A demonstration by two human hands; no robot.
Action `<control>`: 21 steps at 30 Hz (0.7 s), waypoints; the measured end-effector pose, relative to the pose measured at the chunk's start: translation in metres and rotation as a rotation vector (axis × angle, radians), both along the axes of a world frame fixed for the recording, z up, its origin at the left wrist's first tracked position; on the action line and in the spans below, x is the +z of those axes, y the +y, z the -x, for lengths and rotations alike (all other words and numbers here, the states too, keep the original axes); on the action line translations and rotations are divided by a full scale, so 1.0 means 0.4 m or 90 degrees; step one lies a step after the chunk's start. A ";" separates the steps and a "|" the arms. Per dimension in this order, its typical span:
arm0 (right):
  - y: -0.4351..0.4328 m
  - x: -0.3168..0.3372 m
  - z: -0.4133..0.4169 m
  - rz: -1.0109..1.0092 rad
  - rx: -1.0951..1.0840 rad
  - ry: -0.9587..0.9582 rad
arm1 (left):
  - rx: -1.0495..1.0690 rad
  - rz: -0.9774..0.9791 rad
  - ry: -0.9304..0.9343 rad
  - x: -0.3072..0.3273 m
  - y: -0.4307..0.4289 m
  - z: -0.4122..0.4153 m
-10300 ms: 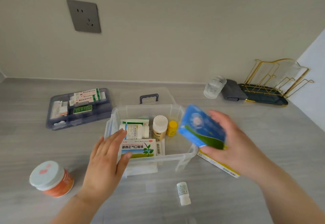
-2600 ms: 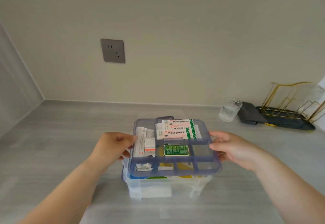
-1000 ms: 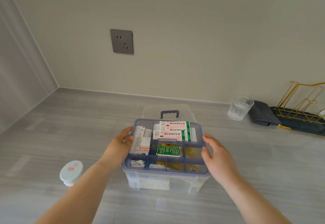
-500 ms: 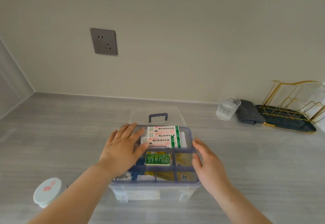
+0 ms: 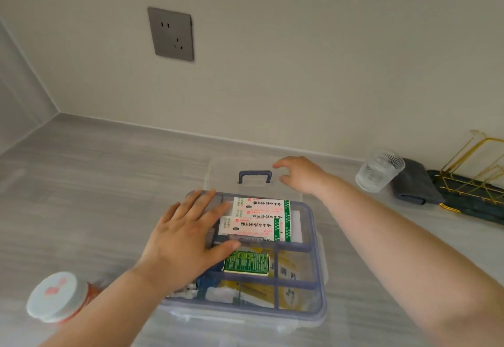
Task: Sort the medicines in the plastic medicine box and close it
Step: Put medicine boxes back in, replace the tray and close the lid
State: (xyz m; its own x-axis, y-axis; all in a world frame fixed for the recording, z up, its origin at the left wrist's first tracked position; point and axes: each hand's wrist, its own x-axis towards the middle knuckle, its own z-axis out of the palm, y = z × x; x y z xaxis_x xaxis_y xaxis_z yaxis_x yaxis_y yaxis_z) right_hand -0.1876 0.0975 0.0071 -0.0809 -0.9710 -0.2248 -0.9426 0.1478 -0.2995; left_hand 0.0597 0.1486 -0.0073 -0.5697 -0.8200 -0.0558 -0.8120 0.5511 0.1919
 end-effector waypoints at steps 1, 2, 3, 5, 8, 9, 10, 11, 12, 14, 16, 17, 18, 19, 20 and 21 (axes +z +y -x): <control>-0.037 -0.020 -0.003 -0.035 0.028 0.027 | 0.004 -0.005 0.001 -0.001 -0.001 0.000; -0.067 -0.038 -0.007 -0.063 0.053 0.056 | 0.009 -0.009 0.005 -0.001 -0.002 0.001; -0.092 -0.052 -0.015 -0.085 0.074 0.090 | 0.013 -0.012 0.009 -0.003 -0.003 0.000; -0.127 -0.071 -0.028 -0.103 0.099 0.145 | 0.016 -0.017 0.017 -0.004 -0.005 -0.001; -0.153 -0.087 -0.040 -0.081 0.104 0.183 | 0.015 -0.018 0.017 -0.002 -0.006 0.000; -0.158 -0.090 -0.042 -0.074 0.111 0.197 | 0.014 -0.017 0.014 -0.002 -0.006 0.000; -0.159 -0.093 -0.041 -0.068 0.116 0.207 | 0.015 -0.018 0.013 -0.002 -0.006 0.000; -0.158 -0.095 -0.040 -0.061 0.118 0.208 | 0.015 -0.017 0.013 -0.001 -0.006 0.000; -0.156 -0.096 -0.037 -0.053 0.115 0.203 | 0.016 -0.016 0.013 0.000 -0.006 0.000; -0.149 -0.088 -0.028 -0.021 0.097 0.180 | 0.017 -0.016 0.022 -0.001 -0.005 -0.001; -0.139 -0.059 -0.015 0.048 0.065 0.143 | 0.019 -0.017 0.034 -0.002 -0.004 0.000; -0.130 -0.036 -0.008 0.097 0.051 0.128 | 0.019 -0.018 0.036 -0.001 -0.003 0.000; -0.120 -0.009 0.001 0.157 0.041 0.119 | 0.019 -0.021 0.039 -0.002 -0.003 -0.001; -0.109 0.023 0.011 0.221 0.035 0.115 | 0.018 -0.024 0.042 -0.002 -0.003 0.000; -0.095 0.059 0.019 0.281 0.030 0.111 | 0.017 -0.028 0.045 -0.002 -0.003 0.000; -0.077 0.097 0.025 0.331 0.025 0.108 | 0.016 -0.031 0.048 -0.003 -0.002 0.000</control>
